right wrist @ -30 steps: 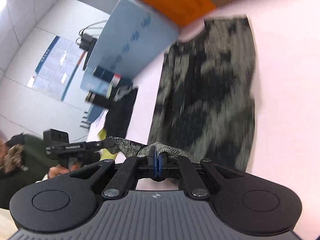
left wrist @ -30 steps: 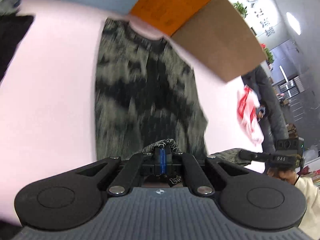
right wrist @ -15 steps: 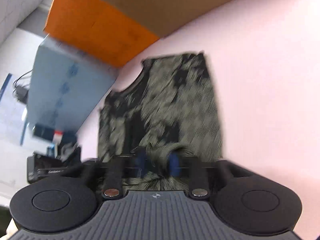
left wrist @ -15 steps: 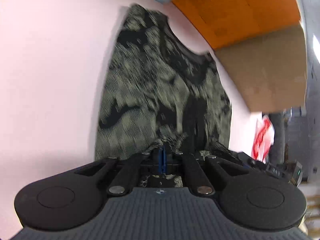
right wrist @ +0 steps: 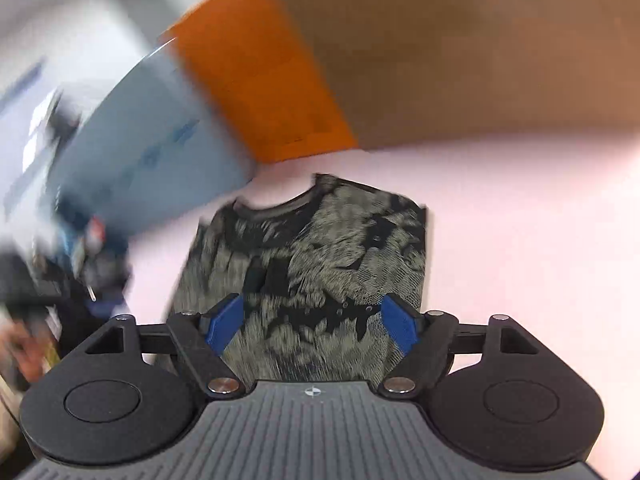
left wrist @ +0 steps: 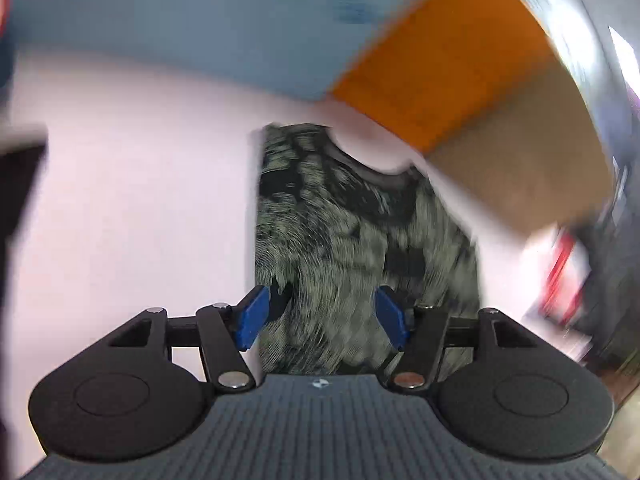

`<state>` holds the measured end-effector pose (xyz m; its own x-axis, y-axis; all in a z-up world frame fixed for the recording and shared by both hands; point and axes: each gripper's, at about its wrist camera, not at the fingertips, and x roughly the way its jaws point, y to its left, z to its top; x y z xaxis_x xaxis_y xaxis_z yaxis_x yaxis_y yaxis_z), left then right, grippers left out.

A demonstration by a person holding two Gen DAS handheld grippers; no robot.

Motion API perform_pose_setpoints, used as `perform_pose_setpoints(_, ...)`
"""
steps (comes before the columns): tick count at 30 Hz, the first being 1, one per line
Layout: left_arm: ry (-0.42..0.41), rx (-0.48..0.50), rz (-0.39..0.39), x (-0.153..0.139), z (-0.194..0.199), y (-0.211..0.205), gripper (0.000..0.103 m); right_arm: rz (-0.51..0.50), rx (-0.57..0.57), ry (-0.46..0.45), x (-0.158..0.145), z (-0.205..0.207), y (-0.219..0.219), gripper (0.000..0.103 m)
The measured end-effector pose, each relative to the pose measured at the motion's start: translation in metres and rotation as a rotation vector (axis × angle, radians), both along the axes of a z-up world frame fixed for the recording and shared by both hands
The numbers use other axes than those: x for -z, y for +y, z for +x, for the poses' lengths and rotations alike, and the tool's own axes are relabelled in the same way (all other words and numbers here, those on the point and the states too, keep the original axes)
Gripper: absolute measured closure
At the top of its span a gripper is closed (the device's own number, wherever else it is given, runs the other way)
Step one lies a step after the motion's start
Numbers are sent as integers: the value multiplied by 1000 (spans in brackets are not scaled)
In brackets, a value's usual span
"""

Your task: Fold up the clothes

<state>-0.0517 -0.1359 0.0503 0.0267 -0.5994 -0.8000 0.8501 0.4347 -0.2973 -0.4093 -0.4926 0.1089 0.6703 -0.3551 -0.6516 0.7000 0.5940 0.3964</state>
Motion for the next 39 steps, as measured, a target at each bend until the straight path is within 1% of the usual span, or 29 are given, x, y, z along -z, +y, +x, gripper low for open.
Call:
perform_pose_setpoints(1, -126, 76, 30, -7, -26, -1, 22, -73, -41, 40, -5, 6, 15, 19)
perform_pose_setpoints(2, -256, 158, 66, -9, -54, -2, 19, -144, -81, 78, -9, 11, 29, 14)
perform_pose_setpoints(3, -371, 222, 110, -5, -79, -3, 19, -200, -116, 112, -11, 17, 42, 12)
perform_pose_setpoints(4, -482, 281, 156, -1, -104, -4, 19, -230, -140, 135, -11, 21, 53, 12)
perform_pose_setpoints(5, -511, 301, 182, 4, -115, -6, 19, -255, -161, 155, -11, 25, 63, 11)
perform_pose_setpoints(7, -526, 322, 225, 12, -132, -8, 19, -235, -161, 161, -7, 29, 73, 7)
perform_pose_setpoints(8, -484, 312, 232, 15, -133, -7, 19, -214, -154, 159, -4, 29, 76, 6)
perform_pose_setpoints(10, -394, 260, 247, 16, -129, -8, 19, -183, -146, 164, 1, 30, 79, 5)
perform_pose_setpoints(11, -380, 234, 259, 16, -127, -8, 18, -177, -146, 173, 2, 32, 80, 4)
perform_pose_setpoints(13, -368, 188, 283, 17, -123, -8, 18, -166, -147, 190, 3, 34, 81, 0)
perform_pose_setpoints(17, -328, 104, 320, 14, -109, -11, 17, -155, -169, 220, 5, 40, 74, 0)
perform_pose_setpoints(19, -304, 77, 329, 13, -101, -13, 17, -160, -174, 247, 5, 45, 67, 0)
perform_pose_setpoints(23, -304, 68, 336, 14, -94, -23, 17, -163, -176, 305, 2, 55, 54, 0)
perform_pose_setpoints(26, -304, 64, 306, 10, -84, -31, 17, -179, -175, 296, -1, 57, 39, 0)
perform_pose_setpoints(28, -283, 52, 262, 4, -69, -37, 17, -201, -163, 282, -3, 54, 24, 0)
perform_pose_setpoints(31, -203, 26, 194, -3, -35, -48, 17, -222, -150, 265, -9, 48, -7, 0)
perform_pose_setpoints(34, -140, -41, 130, -1, -1, -54, 16, -222, -180, 234, -11, 43, -41, 0)
perform_pose_setpoints(36, -84, -82, 133, 5, 19, -62, 16, -197, -196, 233, -3, 43, -64, 0)
perform_pose_setpoints(37, -77, -84, 143, 8, 27, -68, 16, -181, -199, 245, 1, 45, -74, 0)
perform_pose_setpoints(39, -126, -52, 170, 10, 36, -84, 16, -154, -216, 252, 10, 49, -88, 0)
